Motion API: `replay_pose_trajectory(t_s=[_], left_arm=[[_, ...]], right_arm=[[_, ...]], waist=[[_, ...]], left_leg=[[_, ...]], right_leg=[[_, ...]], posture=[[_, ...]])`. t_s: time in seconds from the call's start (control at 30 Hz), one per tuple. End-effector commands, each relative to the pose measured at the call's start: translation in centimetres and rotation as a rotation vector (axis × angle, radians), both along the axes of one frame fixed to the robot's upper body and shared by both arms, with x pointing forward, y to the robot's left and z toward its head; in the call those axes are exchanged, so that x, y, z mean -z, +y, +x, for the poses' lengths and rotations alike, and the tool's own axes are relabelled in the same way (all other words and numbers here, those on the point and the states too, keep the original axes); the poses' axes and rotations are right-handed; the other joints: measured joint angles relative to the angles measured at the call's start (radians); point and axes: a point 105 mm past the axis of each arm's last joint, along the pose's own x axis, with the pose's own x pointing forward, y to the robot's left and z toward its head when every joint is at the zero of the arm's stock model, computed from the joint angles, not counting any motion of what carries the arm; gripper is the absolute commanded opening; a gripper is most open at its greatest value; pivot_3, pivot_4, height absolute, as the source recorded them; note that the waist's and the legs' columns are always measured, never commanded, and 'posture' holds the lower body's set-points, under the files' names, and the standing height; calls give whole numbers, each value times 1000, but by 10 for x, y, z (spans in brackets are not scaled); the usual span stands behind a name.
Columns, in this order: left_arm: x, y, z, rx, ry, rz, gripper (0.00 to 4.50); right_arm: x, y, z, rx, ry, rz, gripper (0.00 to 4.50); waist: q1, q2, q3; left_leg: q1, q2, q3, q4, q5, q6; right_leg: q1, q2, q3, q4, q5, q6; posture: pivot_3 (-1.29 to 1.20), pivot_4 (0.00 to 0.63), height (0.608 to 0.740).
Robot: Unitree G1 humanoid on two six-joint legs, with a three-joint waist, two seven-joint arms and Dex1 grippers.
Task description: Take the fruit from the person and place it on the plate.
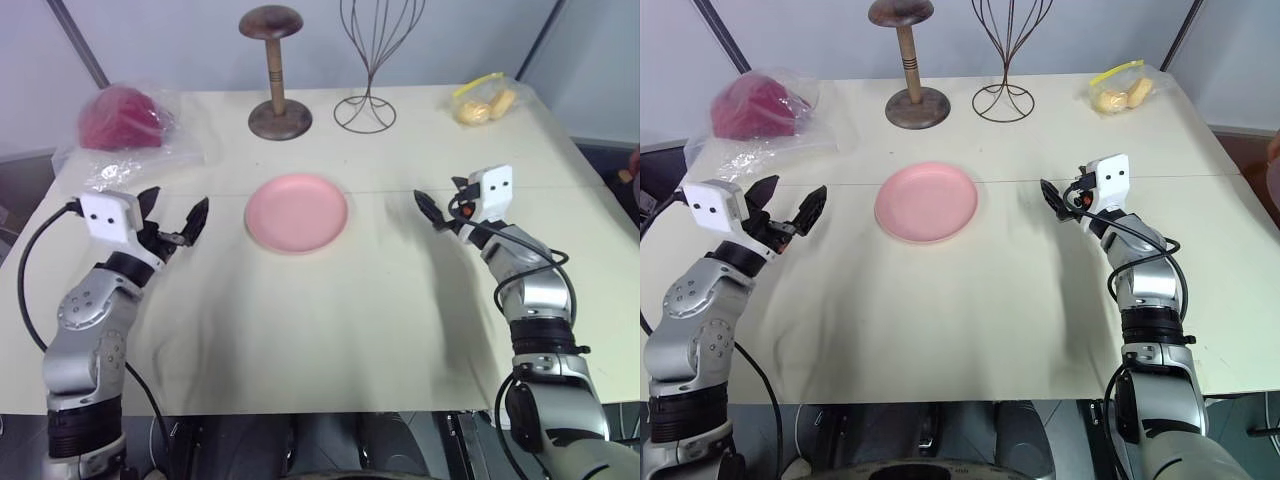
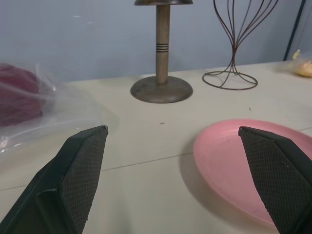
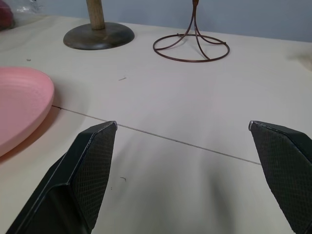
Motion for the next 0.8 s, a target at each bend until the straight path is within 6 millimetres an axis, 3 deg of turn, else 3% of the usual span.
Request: replay_pose_trajectory(t_s=[0.03, 0.8], left_arm=[[-14, 3, -3, -5, -55, 13, 4500], [-16, 4, -1, -2, -62, 27, 4500]], right_arm=[[-14, -1, -2, 2, -56, -3, 4431], [-14, 0, -1, -1, -57, -5, 4431]], waist=[[0, 0, 0], [0, 0, 0]], left_leg=[[0, 0, 0, 0, 0, 0], [0, 0, 0, 0, 0, 0]], right_leg=[[0, 0, 0, 0, 0, 0], [0, 0, 0, 0, 0, 0]], posture=[[0, 150, 740], [0, 150, 740]])
